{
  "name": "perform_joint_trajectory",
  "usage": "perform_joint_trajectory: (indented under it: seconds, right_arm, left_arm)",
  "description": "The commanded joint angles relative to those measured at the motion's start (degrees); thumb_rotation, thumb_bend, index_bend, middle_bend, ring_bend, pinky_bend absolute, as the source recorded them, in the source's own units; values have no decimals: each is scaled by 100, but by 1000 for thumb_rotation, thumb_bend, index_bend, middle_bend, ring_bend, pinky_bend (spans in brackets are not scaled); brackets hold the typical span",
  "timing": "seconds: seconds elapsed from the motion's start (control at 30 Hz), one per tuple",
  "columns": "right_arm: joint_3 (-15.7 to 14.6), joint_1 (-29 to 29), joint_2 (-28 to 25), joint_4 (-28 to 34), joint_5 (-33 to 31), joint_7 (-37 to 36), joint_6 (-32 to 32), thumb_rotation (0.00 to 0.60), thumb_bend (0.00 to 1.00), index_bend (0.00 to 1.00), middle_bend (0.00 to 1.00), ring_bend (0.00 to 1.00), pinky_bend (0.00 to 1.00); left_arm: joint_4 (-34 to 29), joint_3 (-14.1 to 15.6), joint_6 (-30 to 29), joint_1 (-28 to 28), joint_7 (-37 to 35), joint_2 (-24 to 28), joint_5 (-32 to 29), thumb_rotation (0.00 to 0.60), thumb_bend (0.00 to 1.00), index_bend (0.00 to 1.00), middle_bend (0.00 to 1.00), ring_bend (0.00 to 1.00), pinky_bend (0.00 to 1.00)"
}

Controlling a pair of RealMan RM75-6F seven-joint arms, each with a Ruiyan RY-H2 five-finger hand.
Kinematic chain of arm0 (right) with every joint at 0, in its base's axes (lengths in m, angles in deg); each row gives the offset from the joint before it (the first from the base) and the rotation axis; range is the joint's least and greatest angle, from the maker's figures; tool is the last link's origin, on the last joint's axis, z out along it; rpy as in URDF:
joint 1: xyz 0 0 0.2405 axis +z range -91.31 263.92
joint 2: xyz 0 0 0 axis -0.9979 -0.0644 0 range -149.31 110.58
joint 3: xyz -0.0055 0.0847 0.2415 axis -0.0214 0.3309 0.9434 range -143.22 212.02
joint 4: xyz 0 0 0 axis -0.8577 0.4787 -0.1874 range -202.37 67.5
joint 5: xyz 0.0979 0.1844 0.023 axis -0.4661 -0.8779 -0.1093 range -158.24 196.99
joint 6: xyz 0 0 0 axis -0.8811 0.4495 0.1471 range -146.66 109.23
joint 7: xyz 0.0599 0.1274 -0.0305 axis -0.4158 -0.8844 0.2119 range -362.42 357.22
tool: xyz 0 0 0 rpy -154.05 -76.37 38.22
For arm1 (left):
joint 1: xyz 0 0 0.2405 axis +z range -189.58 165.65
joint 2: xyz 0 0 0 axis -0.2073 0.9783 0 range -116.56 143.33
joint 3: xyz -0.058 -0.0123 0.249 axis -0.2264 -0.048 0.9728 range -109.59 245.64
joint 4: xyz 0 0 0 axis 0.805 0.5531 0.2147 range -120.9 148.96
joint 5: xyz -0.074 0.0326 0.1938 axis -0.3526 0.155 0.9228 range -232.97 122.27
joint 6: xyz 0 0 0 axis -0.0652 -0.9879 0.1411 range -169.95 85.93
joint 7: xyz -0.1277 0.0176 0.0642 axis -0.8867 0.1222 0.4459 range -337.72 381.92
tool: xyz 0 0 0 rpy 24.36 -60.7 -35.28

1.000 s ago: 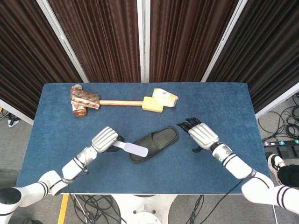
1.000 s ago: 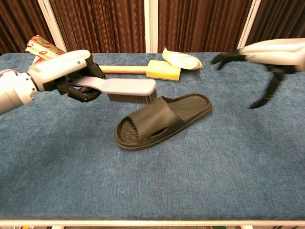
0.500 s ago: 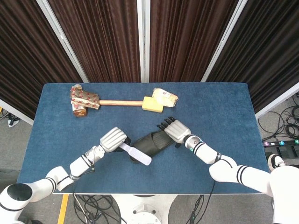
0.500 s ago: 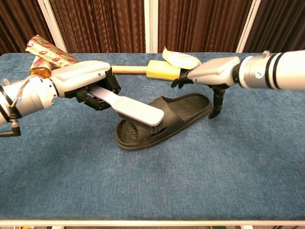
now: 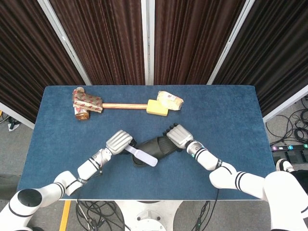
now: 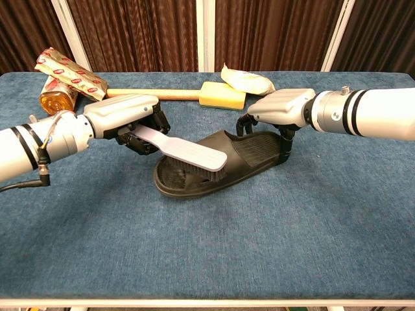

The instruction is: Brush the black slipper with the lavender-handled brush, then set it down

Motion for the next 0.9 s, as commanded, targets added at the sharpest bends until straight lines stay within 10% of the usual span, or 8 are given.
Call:
perform_joint_trajectory:
  seconds: [0.03, 0.57, 0.9]
  right_arm:
    - [-25, -14, -46, 42, 30, -48, -39, 600, 159, 420, 385, 214, 218]
    - [-185, 54, -107, 139, -146, 122, -55, 600, 176, 429, 385, 237, 240]
    - [-210, 107, -72, 134, -251, 185, -90, 600, 176, 429, 385, 237, 248]
  left_arm:
    - [104, -39, 58, -8, -1, -82, -77, 600, 865, 1000, 1000, 1000, 1000]
    - [921, -514, 494, 109, 792, -520, -895, 600, 865, 1000, 1000, 1000, 1000]
    - [-4, -347, -144, 382, 452, -83, -631, 600, 865, 1000, 1000, 1000, 1000]
